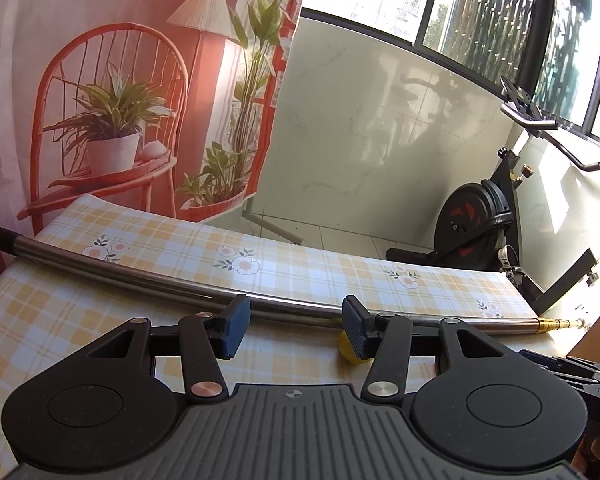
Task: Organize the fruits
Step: 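Move the right gripper to an orange while the left gripper approaches the yellow-green apple, then grasp the orange with the right gripper while the left gripper grasps the yellow-green apple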
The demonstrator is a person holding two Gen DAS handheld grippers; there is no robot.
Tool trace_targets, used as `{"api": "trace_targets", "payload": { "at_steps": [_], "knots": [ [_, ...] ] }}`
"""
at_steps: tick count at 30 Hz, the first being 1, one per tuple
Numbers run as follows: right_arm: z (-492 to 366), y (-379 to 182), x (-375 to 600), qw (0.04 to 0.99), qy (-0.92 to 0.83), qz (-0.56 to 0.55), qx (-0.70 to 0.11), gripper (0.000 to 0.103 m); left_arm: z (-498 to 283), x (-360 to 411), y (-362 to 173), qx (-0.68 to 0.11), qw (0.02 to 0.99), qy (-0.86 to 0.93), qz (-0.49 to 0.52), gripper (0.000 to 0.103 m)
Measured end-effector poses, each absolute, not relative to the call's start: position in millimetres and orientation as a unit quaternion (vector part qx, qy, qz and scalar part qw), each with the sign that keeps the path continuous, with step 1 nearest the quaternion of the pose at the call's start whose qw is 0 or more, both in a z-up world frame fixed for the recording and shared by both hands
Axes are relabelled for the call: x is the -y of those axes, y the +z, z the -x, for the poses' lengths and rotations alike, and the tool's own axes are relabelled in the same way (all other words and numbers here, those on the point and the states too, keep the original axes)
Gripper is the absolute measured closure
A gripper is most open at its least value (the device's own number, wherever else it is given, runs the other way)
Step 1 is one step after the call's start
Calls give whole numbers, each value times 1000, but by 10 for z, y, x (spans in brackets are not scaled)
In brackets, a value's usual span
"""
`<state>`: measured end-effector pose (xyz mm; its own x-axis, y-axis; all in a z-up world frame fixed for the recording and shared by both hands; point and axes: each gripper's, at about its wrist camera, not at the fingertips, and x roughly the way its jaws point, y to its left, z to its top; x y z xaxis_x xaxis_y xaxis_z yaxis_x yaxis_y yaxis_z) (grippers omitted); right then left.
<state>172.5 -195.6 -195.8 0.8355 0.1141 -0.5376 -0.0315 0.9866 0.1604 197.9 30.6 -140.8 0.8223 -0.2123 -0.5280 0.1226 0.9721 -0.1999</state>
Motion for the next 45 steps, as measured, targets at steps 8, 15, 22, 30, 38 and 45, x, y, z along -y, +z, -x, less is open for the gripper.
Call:
{"api": "trace_targets", "payload": {
  "at_steps": [8, 15, 22, 30, 38, 45],
  "knots": [
    [-2192, -2305, 1972, 950, 74, -51, -298, 68, -2198, -176, -1519, -297, 947, -99, 64, 45],
    [-2367, -2514, 1904, 947, 81, -42, -308, 61, -2399, -29, -1628, -313, 942, -113, 50, 45],
    [-2443, -2544, 1832, 941, 98, -27, -322, 62, -2552, 64, -1752, -331, 934, -124, 47, 45],
    [-2390, -2554, 1863, 942, 101, -39, -318, 70, -2665, 181, -1883, -351, 925, -141, 45, 43],
    [-2345, -2548, 1899, 948, 73, -48, -306, 70, -2935, 338, -2056, -374, 911, -167, 46, 40],
    [-2332, -2550, 1934, 950, 67, -54, -301, 70, -3131, 466, -2283, -402, 898, -177, 26, 40]
  ]
}}
